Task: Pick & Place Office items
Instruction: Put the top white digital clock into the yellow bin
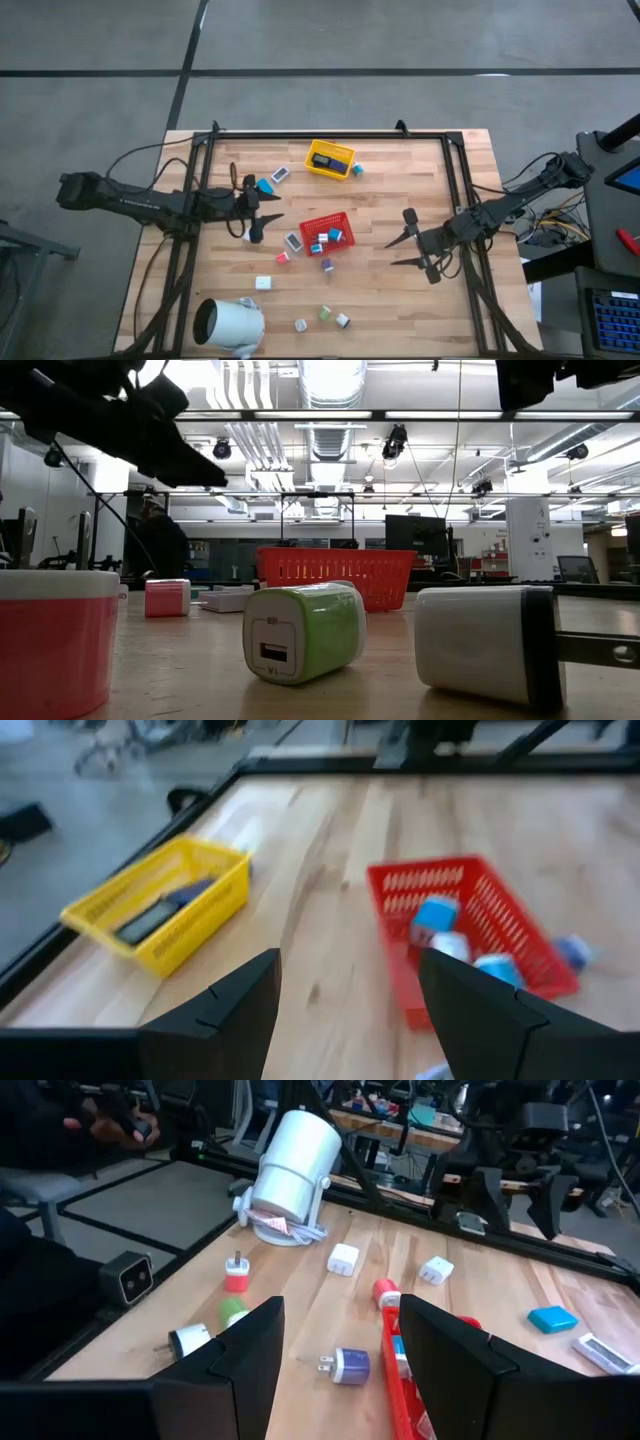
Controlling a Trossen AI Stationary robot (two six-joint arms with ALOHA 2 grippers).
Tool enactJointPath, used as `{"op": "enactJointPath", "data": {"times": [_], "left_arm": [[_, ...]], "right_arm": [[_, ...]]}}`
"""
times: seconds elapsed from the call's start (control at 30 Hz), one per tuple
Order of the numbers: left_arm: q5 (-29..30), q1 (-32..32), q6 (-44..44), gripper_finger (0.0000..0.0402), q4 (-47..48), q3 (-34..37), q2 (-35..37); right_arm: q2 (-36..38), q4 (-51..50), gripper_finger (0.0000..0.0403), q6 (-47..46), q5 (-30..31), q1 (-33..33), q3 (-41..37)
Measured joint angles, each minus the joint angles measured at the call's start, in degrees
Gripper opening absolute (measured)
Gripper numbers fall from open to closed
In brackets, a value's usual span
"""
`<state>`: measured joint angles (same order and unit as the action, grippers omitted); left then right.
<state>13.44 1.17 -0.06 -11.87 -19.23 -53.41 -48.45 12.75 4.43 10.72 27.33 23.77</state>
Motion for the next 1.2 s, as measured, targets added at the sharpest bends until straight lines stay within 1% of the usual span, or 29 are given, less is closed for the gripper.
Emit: {"op": "enactJointPath", "data": {"times": [0.17,0.4,0.7,0.9,1.0,1.13,1.2], "left_arm": [[3.2,-1.3,-2.5,0.0239,6.0,-3.5,-3.0],[3.3,-5.5,-6.4,0.0239,14.2,-9.7,-8.6],[2.8,-11.2,-6.7,0.0239,21.7,-19.4,-19.7],[2.6,-16.4,-5.8,0.0239,27.2,-24.8,-27.1],[1.0,-19.3,-5.6,0.0239,29.8,-27.1,-30.1],[-3.9,-23.3,-5.9,0.0239,32.8,-29.8,-33.6],[-4.5,-24.9,-6.2,0.0239,34.2,-31.4,-35.6]], "right_arm": [[0.1,0.0,0.0196,0.3,0.0,0.0,-0.4],[0.1,-0.1,0.0196,1.2,0.0,0.0,-0.5],[0.0,-0.5,0.0196,2.6,1.4,0.0,-1.4],[0.1,0.0,0.0196,2.8,1.5,0.0,-2.6],[0.2,0.4,0.0196,2.4,1.6,0.0,-3.3],[0.9,0.6,0.0196,2.3,2.1,0.0,-4.3],[1.4,0.4,0.0196,2.4,2.5,0.0,-4.6]]}}
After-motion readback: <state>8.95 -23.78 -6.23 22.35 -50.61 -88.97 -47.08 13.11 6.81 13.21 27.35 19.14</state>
